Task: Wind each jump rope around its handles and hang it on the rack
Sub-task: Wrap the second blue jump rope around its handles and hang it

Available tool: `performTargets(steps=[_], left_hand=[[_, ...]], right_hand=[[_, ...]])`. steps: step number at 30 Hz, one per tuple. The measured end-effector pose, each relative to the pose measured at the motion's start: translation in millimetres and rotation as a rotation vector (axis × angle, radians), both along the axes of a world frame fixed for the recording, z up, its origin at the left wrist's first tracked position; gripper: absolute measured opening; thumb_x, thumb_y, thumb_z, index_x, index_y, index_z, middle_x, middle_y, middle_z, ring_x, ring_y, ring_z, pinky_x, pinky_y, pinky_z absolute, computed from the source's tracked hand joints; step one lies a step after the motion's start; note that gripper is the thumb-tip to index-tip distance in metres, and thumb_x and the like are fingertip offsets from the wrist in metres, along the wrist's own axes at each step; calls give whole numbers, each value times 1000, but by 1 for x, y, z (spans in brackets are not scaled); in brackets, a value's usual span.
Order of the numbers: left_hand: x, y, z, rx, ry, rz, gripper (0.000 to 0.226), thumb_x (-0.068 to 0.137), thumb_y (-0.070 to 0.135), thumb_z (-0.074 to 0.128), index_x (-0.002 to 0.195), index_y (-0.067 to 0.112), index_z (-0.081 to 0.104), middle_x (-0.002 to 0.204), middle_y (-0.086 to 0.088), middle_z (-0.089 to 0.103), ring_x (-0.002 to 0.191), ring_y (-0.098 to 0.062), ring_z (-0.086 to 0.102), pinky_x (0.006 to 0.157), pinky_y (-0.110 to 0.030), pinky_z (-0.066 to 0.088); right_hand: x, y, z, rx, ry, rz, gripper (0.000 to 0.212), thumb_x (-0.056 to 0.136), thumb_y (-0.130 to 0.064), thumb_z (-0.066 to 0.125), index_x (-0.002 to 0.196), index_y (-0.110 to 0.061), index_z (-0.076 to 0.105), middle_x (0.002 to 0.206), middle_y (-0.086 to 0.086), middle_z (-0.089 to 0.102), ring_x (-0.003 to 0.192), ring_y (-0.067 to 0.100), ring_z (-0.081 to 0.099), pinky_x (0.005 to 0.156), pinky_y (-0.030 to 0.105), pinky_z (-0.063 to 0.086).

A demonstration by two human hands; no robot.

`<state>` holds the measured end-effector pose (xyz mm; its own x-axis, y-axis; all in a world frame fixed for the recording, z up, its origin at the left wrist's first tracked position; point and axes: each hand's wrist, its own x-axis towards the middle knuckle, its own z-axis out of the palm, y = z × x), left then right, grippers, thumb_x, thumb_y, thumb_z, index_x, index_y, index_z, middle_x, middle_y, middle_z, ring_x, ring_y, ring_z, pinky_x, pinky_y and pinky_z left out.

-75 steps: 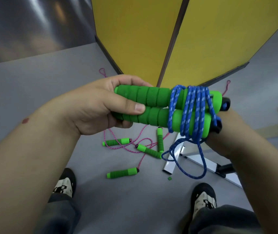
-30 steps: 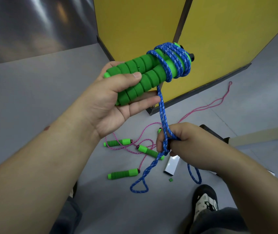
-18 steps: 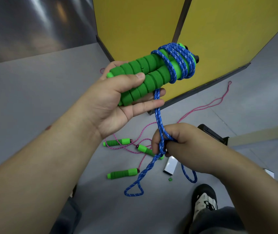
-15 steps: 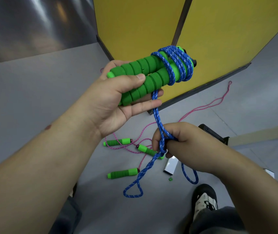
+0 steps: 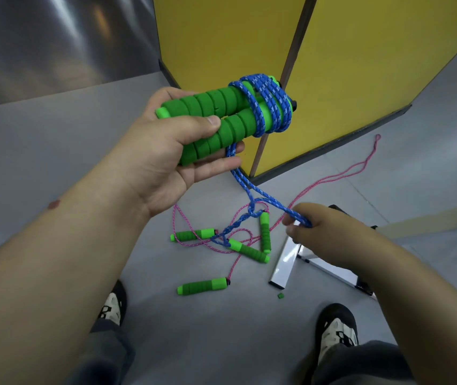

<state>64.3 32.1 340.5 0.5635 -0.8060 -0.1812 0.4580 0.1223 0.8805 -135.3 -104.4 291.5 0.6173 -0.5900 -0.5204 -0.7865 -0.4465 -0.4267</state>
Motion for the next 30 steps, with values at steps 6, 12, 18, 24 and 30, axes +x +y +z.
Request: performTargets(steps=[6,12,18,24,30], left_hand=[[-1,-1,3,-6,17,-4,27,96,-6,58,109,16,50,120,-28,71,91,-50,76,77,-55,64],[-14,-4,6,-44,99,-95,24,96,-5,58,107,14,50,116,-28,73,93,-51,75,77,-54,64],[-18,-5,8,-64,115,-123,21,95,-4,57,104,14,50,110,-26,76,93,-51,75,75,-52,64],[-16,-5,7,-62,71,-88,25,96,-5,57,109,14,49,119,-29,72,93,-51,75,76,-55,63],[-7,-3,5,6,-107,22,31,96,-8,59,111,17,49,120,-23,69,91,-48,76,78,-57,63]], right_hand=[[6,1,1,15,-308,-84,18,99,-42,57,115,-40,65,98,-5,64,90,11,60,71,29,47],[14,20,2,207,-673,-61,42,96,-35,67,136,-41,57,129,-20,63,127,-1,53,108,37,46],[22,35,2,298,-772,-57,16,98,-23,65,112,-23,72,110,0,74,108,18,68,101,49,52],[19,29,6,201,-620,-44,9,100,-24,61,100,-27,70,93,-11,77,91,5,70,88,31,55],[15,21,11,55,-323,19,19,104,-30,49,96,-34,66,82,-4,71,76,4,68,70,22,52]])
